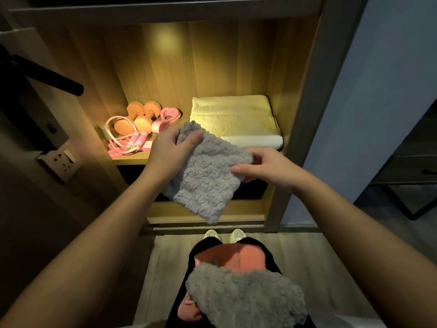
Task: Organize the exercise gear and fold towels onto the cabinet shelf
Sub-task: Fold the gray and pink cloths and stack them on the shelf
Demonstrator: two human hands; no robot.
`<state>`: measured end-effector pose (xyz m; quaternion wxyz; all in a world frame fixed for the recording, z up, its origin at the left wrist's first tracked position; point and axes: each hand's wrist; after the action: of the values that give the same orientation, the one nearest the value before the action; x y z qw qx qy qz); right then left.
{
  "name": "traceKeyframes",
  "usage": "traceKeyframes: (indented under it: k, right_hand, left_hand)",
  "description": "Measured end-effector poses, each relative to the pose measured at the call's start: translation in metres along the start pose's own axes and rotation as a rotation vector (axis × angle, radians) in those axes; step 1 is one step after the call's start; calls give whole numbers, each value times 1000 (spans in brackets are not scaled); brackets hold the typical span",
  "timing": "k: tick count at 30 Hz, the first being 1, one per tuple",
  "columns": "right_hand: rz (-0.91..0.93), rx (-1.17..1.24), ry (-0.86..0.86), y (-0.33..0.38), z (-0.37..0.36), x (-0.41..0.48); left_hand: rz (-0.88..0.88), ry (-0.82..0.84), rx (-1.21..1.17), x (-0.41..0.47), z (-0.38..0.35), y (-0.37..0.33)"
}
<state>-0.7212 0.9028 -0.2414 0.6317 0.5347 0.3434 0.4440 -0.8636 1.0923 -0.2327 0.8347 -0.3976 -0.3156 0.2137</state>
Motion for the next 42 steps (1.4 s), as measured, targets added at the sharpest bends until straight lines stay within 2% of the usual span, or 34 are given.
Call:
traceKeyframes:
  k: [4,8,10,12,16,22,28,33,36,42]
  right_hand:
    - [-55,393,-74,-27,-8,-1]
    - [-93,510,-22,-56,-32,-8]
    - [-71,538,-110,-63,-47,-9]
    - [-27,556,-273,-64,-58,-3]
    - [60,710,-529,-56,-72,12]
    - [108,1032,-481,-48,-75,15]
    - [53,969,-756,-38,-87,28]
    - [69,643,-988,-43,-77,26]
    - [-18,746,-943,-42,-80,23]
    - [-568,939,-519,-40,-77,8]
  left_hand:
    - [168,-76,-100,4,-8,5]
    - [395,-218,-254,11,-21,11]
    - [469,-275,-320,13,-27,14]
    - [515,-303,-379,14,-32,15]
    - [526,-334,-469,13,-40,11]
    - [441,-394,-482,9,-42,4]
    - [322,-350,-469,0,-55,-6]
    - [321,-513,-433,0,-48,3]
    - [341,-555,-433,0,-50,4]
    - [189,-493,-277,4,-40,8]
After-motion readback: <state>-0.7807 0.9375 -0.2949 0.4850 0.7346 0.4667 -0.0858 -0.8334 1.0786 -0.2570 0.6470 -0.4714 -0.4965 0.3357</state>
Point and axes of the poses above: each hand's wrist, its own x-axis towards the middle knuckle, its own z-axis out of the back of the hand, y = z × x, and after that the axes turned 8 degrees about x, right-handed
